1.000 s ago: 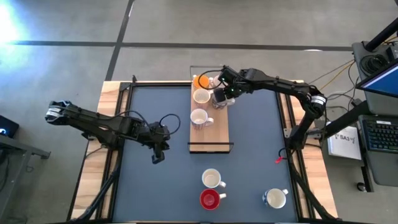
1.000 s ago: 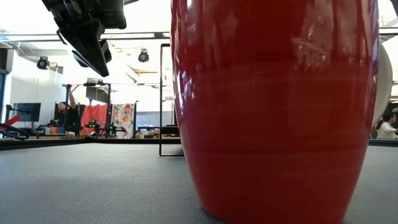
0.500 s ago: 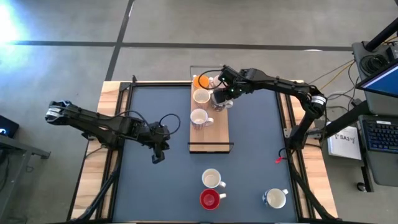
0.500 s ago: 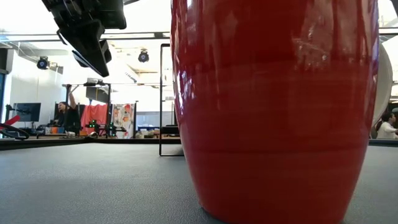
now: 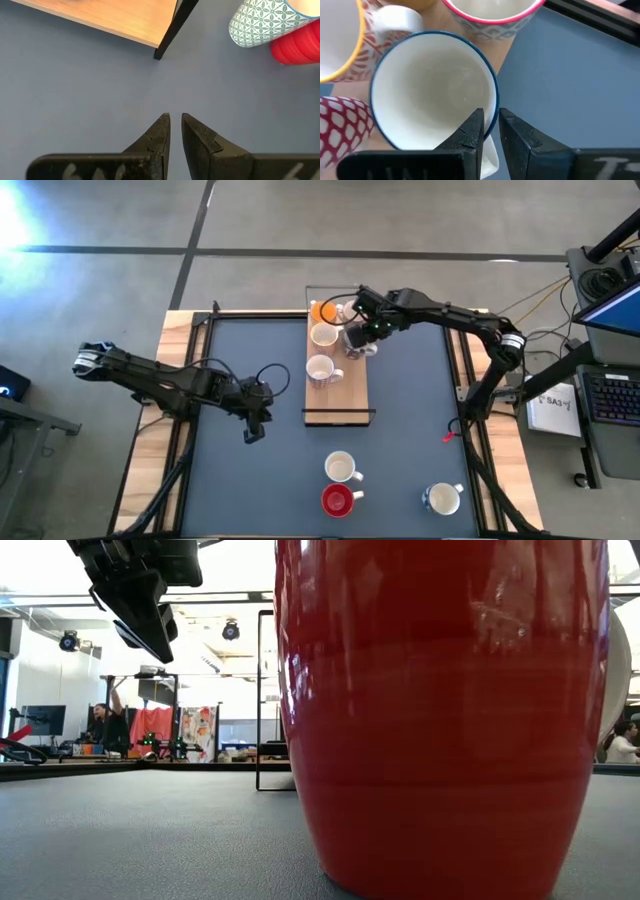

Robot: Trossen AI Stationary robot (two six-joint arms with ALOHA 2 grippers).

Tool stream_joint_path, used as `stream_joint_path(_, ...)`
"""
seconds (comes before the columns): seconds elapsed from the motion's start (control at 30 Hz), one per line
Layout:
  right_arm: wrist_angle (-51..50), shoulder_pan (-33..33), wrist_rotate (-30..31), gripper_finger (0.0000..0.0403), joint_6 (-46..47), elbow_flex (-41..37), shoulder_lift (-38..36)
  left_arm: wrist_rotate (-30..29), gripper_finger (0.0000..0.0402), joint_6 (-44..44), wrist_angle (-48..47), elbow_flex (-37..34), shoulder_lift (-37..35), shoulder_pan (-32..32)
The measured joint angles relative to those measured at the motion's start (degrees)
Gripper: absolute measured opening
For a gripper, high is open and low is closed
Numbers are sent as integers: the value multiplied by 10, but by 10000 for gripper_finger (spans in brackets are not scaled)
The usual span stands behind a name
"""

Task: Place coffee mugs
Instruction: Put the top blue mug on the shelf, then put the blue mug on the shelf

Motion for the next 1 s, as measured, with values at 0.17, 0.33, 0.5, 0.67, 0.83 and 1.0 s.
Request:
stream_joint_path(0.17, 4, 2, 0, 49, -1, 10, -3, 0, 29, 0, 0, 0, 0, 0)
stream_joint_path(0.33, 5, 2, 0, 50, 0, 10, -3, 0, 29, 3, 0, 0, 0, 0)
stream_joint_path(0.5, 4, 5, 1, 50, 0, 9, 1, 0, 29, 4, 0, 0, 0, -5)
stream_joint_path(0.67, -1, 6, 1, 50, -1, 9, 0, 0, 29, 0, 0, -2, 0, -8)
stream_joint_path(0.83, -22, 8, -5, 50, 1, 8, -12, 1, 29, 0, 1, -3, 0, -12)
stream_joint_path(1.0, -17, 22, -10, 50, 5, 8, -28, 2, 29, 1, 1, -3, -2, -13)
